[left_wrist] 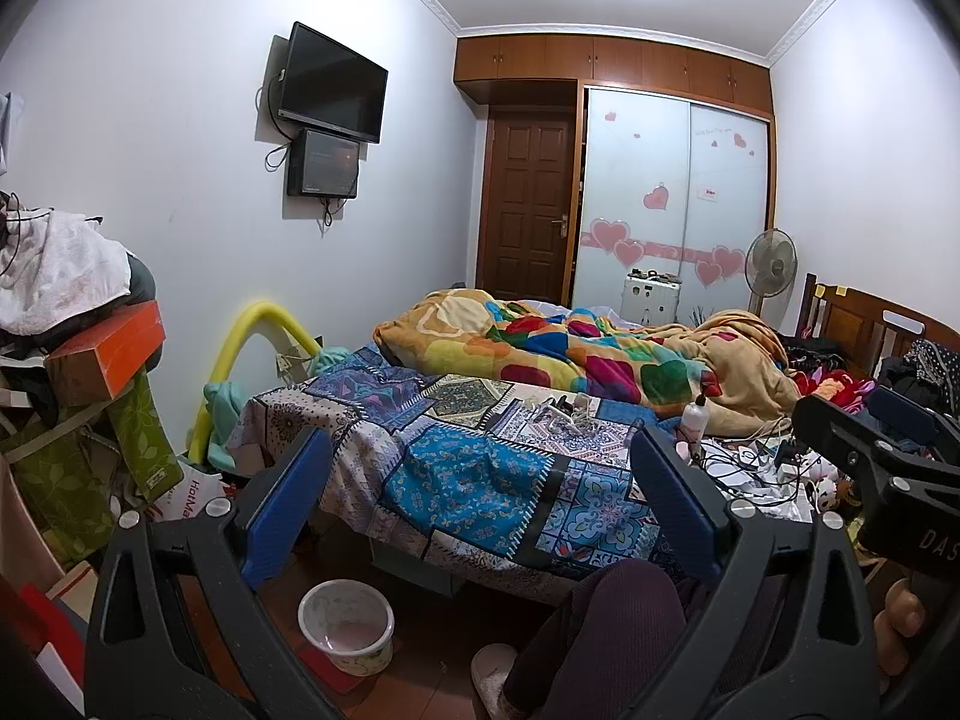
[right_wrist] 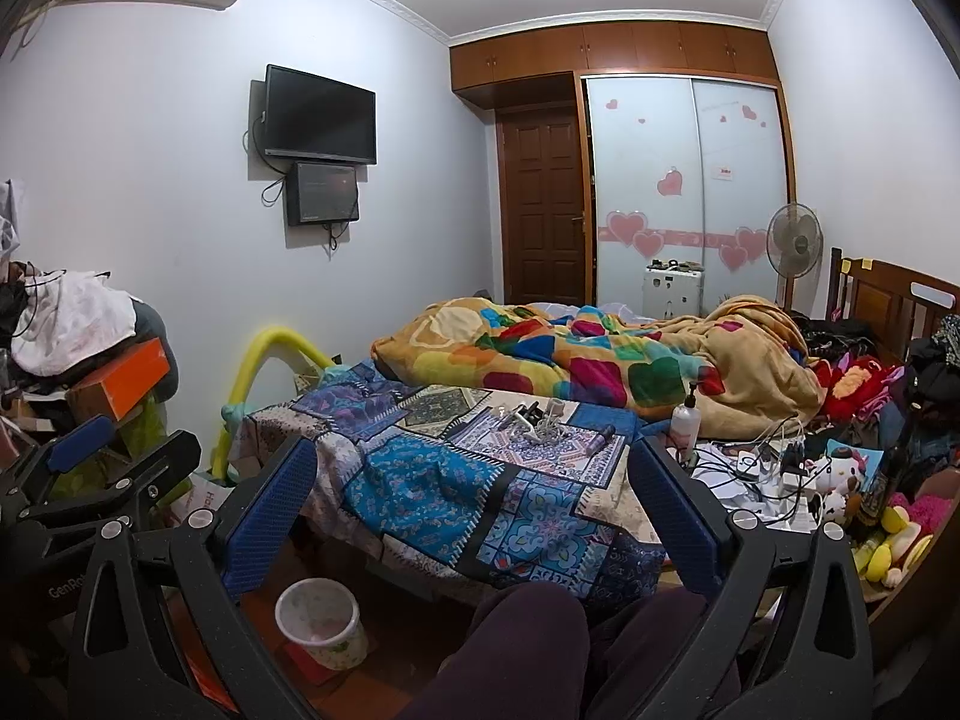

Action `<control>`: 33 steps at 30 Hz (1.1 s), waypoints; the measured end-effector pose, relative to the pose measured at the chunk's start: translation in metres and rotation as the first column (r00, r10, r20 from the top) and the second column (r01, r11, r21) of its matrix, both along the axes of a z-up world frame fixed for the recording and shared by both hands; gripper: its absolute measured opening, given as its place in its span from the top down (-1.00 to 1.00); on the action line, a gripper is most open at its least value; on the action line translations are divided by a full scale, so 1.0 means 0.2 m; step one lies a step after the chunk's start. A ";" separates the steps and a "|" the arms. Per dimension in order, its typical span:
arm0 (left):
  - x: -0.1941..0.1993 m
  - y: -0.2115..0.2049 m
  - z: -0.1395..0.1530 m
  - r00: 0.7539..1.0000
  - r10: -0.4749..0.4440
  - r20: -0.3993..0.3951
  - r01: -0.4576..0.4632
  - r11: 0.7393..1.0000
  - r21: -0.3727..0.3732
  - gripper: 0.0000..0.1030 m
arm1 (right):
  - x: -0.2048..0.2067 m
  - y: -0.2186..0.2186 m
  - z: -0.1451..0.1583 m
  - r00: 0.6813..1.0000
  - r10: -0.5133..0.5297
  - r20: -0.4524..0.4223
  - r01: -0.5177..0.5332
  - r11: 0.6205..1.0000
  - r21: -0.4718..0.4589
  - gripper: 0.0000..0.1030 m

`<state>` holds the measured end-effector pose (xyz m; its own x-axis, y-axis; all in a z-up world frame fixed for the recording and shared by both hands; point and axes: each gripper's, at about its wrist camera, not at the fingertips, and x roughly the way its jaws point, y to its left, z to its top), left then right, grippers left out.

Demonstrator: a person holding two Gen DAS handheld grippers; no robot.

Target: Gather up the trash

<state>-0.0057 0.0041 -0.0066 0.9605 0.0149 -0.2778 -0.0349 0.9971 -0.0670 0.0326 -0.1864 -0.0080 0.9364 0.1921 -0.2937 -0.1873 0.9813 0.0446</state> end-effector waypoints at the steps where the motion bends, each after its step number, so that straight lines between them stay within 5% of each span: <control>1: 0.00 0.00 0.00 1.000 0.001 0.001 -0.001 1.000 -0.001 -0.95 | 0.00 0.00 0.00 1.000 0.000 0.000 0.000 1.000 0.000 -1.00; 33: 0.10 0.01 0.00 1.000 -0.001 -0.017 0.001 1.000 -0.013 -0.95 | 0.09 0.01 0.00 1.000 0.023 0.010 -0.023 1.000 -0.003 -1.00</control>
